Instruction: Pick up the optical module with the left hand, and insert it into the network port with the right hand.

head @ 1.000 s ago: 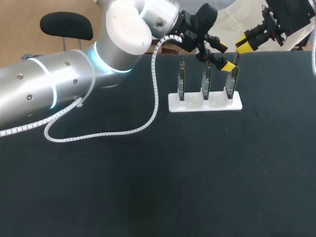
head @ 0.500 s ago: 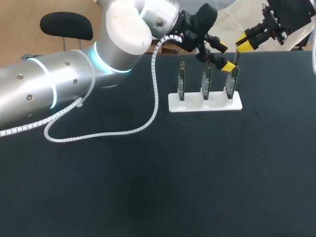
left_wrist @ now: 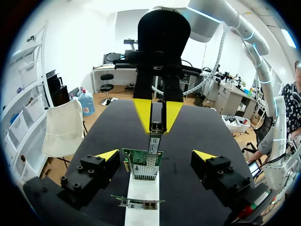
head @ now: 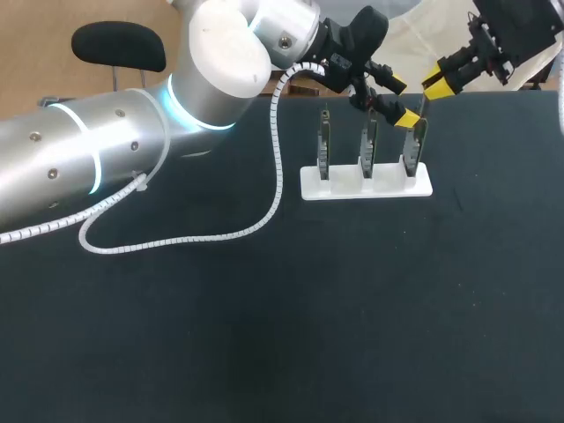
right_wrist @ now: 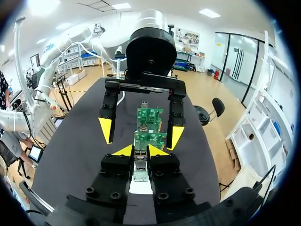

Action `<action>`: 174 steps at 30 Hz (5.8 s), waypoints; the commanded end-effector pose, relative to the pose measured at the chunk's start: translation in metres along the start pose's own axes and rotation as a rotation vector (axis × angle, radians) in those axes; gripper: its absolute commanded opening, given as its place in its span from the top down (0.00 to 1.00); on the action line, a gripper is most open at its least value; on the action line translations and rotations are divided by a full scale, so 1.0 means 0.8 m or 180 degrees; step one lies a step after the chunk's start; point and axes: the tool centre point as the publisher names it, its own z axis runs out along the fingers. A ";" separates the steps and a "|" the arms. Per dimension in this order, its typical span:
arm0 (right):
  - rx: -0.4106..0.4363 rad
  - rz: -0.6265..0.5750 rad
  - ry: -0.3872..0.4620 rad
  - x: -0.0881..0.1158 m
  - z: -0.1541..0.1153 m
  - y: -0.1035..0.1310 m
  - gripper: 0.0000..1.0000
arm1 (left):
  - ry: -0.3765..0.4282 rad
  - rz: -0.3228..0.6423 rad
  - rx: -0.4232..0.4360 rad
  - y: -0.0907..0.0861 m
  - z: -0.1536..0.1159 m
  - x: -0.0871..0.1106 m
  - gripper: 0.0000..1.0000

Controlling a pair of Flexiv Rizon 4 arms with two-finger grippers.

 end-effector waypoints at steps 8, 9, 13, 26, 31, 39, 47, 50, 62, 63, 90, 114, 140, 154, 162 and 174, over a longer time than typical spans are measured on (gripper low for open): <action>0.0015 0.0028 0.0005 0.005 0.005 0.000 1.00 | 0.0015 -0.0005 0.0007 0.002 0.000 -0.001 0.00; 0.0015 0.0030 0.0010 0.005 0.006 -0.001 1.00 | 0.0015 -0.0005 0.0007 0.002 0.000 -0.001 0.00; 0.0002 0.0053 0.0027 0.009 0.008 -0.002 1.00 | 0.0015 -0.0005 0.0007 0.002 0.000 -0.001 0.00; -0.0027 0.0036 0.0058 0.010 0.011 -0.003 1.00 | 0.0015 -0.0005 0.0007 0.002 0.000 -0.001 0.00; -0.0041 0.0054 0.0060 0.011 0.012 -0.003 1.00 | 0.0015 -0.0005 0.0007 0.002 0.000 -0.001 0.00; -0.0042 0.0081 0.0043 0.012 0.009 -0.003 0.03 | 0.0015 -0.0005 0.0007 0.002 0.000 -0.001 0.00; 0.0001 0.0167 -0.0009 0.015 -0.006 -0.002 0.03 | 0.0015 -0.0005 0.0007 0.002 0.000 -0.001 0.00; 0.0035 0.0222 -0.0083 0.016 -0.014 -0.001 0.10 | 0.0015 -0.0005 0.0007 0.002 0.000 -0.001 0.00; 0.0012 0.0274 -0.0298 0.007 -0.040 0.002 0.17 | 0.0015 -0.0005 0.0007 0.002 0.000 -0.001 0.00; 0.0015 0.0270 -0.0299 0.007 -0.041 0.002 0.19 | 0.0015 -0.0005 0.0007 0.002 0.000 -0.001 0.00; -0.0017 0.0107 -0.0301 -0.013 -0.019 -0.013 1.00 | 0.0015 -0.0005 0.0007 0.002 0.000 -0.001 0.00; -0.0125 0.0153 -0.0281 -0.005 0.001 -0.009 1.00 | 0.0015 -0.0005 0.0007 0.002 0.000 -0.001 0.00; -0.0194 0.0141 -0.0208 0.000 0.010 -0.006 1.00 | 0.0015 -0.0005 0.0007 0.002 0.000 -0.001 0.00; -0.0185 0.0172 -0.0201 0.004 0.014 -0.008 1.00 | 0.0015 -0.0005 0.0007 0.002 0.000 -0.001 0.00; -0.0185 0.0216 -0.0206 0.009 0.016 -0.009 1.00 | 0.0015 -0.0005 0.0007 0.002 0.000 -0.001 0.00; -0.0146 0.0233 -0.0232 0.011 0.018 -0.013 1.00 | 0.0015 -0.0005 0.0007 0.002 0.000 -0.001 0.00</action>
